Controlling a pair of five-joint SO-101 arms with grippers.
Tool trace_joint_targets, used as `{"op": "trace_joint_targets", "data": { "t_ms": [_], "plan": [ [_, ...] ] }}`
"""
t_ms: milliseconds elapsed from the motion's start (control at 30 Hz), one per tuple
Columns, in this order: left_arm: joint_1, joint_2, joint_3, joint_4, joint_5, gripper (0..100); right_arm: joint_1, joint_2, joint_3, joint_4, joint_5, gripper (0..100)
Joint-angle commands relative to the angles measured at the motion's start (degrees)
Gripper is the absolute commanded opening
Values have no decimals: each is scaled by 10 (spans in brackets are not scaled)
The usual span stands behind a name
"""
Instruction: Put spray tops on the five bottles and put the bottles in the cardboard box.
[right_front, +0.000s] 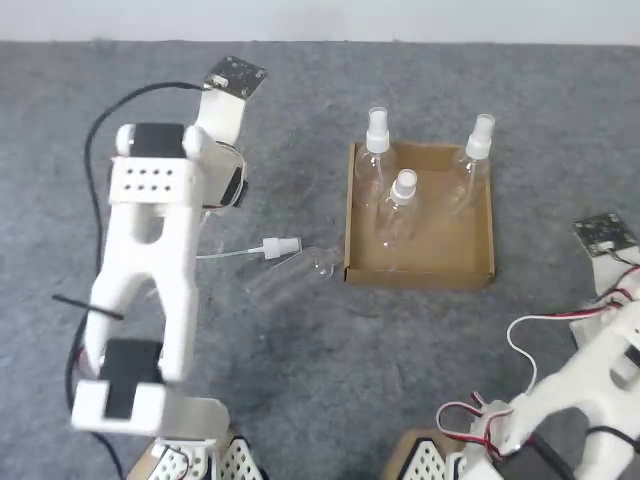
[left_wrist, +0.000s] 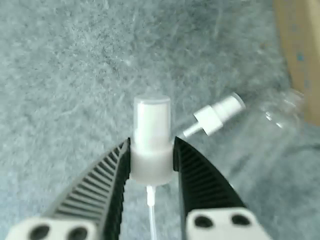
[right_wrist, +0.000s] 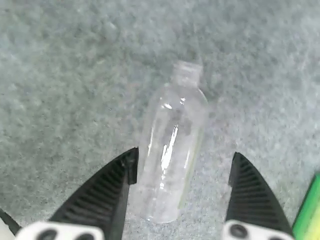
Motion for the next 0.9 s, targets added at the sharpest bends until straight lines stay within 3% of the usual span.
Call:
{"op": "trace_joint_targets", "data": {
  "t_ms": [0,433,667,867],
  "plan": [
    [-1,-87,5,18,10,48,4,6,-25,1,9,240],
    [0,-268,137,16,5,50,-5,208,-112,-58,4,239],
    [0,-299,175,16,5,50,-6,298,-168,-76,-50,232],
    [0,-334,175,16,8,48,-6,320,-169,-91,-48,95]
  ]
}}
